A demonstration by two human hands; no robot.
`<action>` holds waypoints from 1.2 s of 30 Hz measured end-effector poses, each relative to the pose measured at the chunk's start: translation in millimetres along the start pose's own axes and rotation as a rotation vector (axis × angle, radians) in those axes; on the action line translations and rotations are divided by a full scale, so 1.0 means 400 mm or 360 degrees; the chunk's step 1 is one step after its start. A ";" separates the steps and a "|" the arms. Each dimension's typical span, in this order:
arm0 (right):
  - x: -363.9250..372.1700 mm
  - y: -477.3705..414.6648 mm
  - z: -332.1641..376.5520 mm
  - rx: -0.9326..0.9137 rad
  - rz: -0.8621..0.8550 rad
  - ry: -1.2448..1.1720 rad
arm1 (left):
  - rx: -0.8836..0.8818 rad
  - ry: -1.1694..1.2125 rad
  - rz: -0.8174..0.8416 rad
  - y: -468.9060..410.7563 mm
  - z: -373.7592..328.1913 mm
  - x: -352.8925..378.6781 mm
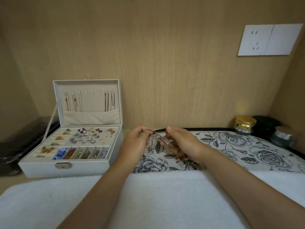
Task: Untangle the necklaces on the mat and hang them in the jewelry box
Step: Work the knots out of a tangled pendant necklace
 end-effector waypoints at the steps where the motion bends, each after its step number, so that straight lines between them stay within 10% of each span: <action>1: -0.003 -0.002 0.000 -0.0001 0.0031 -0.0018 | 0.0054 -0.0080 -0.0031 0.001 -0.001 -0.003; 12: -0.052 -0.009 -0.011 -0.0144 0.0075 0.0485 | 0.0680 -0.1170 -0.0193 -0.005 -0.003 -0.028; 27: -0.038 -0.010 -0.012 -0.0343 -0.0139 0.0913 | 0.0479 -0.1779 -0.0012 -0.011 0.008 -0.024; 31: -0.020 0.005 0.008 -0.0271 -0.0027 0.0557 | 0.0665 -0.1137 0.0049 0.003 -0.003 -0.009; 36: -0.011 0.006 0.012 -0.0294 0.0013 0.0439 | 0.0032 -0.0258 0.0455 0.046 -0.010 0.038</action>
Point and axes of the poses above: each hand's wrist, its own y-axis away from the middle knuckle, its own x-axis out of the palm, z = x × y, the point moved 2 cm from there along -y, towards the middle knuckle, and after that the axes turned 11 degrees about -z, right-handed, at the moved point
